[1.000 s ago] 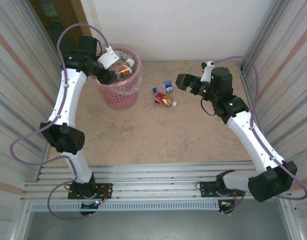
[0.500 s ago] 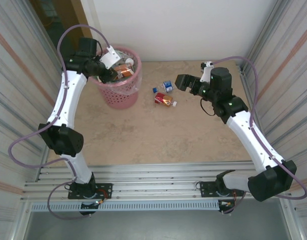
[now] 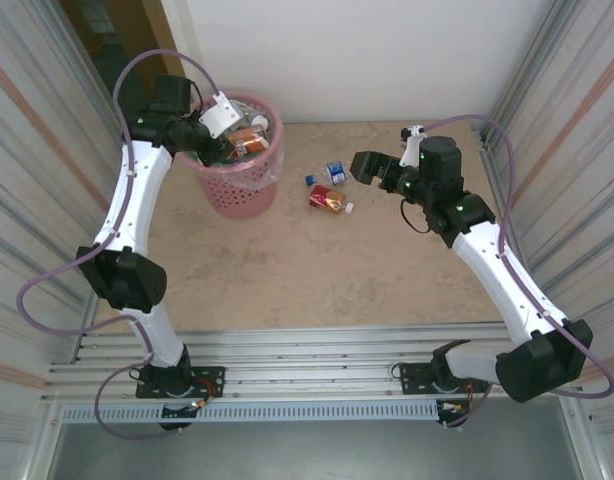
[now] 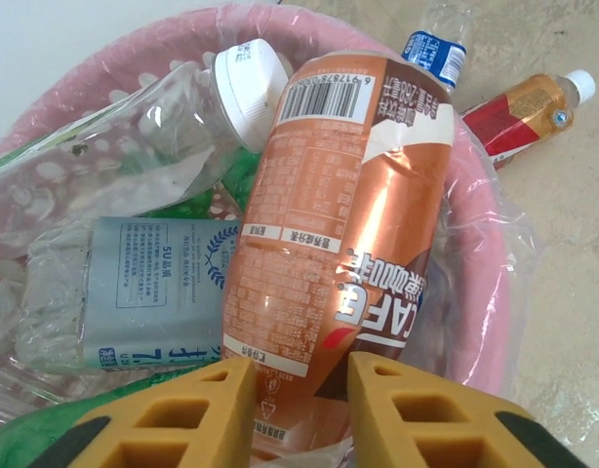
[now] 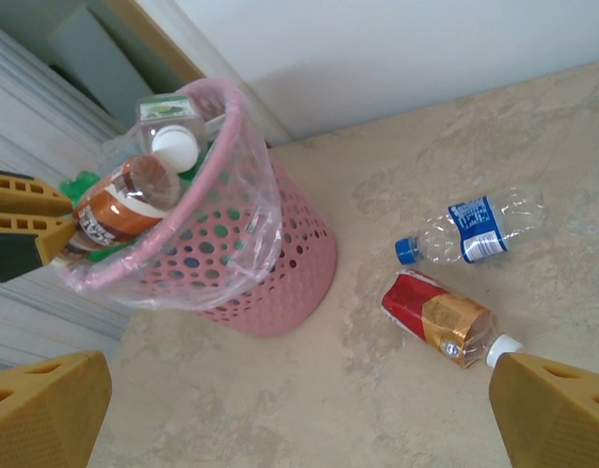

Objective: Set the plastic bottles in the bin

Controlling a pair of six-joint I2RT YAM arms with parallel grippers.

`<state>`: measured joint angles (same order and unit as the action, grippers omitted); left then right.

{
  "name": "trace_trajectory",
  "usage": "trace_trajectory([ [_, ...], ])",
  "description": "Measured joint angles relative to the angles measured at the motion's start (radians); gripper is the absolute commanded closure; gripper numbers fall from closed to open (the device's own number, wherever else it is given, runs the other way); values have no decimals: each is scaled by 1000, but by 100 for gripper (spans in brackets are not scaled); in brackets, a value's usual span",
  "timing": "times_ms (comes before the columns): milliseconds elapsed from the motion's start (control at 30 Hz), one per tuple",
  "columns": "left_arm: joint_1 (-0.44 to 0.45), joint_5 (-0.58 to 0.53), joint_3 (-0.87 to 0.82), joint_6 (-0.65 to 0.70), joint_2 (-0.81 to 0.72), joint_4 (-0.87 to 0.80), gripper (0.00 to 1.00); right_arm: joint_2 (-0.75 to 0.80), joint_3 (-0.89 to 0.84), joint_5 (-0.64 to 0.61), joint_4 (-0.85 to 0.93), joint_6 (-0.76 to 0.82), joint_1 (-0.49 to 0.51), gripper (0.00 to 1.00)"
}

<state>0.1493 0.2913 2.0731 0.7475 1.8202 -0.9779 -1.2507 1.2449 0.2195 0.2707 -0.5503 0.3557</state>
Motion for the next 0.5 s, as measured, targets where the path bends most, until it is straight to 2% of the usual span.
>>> trace_trajectory([
  [267, 0, -11, -4, -71, -29, 44, 35, -2, 0, -7, 15, 1, 0, 2],
  [500, 1, -60, -103, -213, -224, 194, 8, -89, 52, 16, 73, 32, -10, 2],
])
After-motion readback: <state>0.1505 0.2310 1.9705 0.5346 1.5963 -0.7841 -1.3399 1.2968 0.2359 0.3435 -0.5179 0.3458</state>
